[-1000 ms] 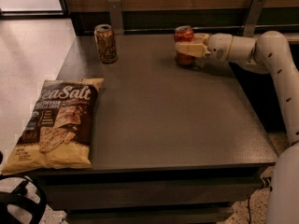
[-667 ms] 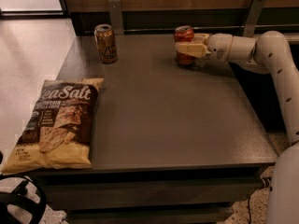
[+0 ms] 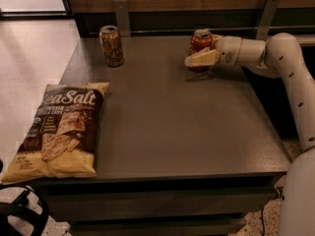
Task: Place coke can upright
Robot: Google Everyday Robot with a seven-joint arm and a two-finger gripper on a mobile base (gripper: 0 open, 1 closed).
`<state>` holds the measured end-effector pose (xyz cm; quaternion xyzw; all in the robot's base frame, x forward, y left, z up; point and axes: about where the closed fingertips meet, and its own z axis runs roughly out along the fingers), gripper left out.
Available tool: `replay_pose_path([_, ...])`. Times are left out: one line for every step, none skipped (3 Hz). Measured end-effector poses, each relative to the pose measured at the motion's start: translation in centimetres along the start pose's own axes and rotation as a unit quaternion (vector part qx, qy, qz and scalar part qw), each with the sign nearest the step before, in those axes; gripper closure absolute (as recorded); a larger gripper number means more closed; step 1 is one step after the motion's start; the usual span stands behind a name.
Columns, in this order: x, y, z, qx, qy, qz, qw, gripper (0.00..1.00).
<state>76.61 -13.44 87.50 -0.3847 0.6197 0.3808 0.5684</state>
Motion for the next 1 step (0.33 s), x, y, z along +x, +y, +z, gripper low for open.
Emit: replay_pose_path([0.0, 0.0, 0.01, 0.0, 0.0, 0.0, 1.0, 0.0])
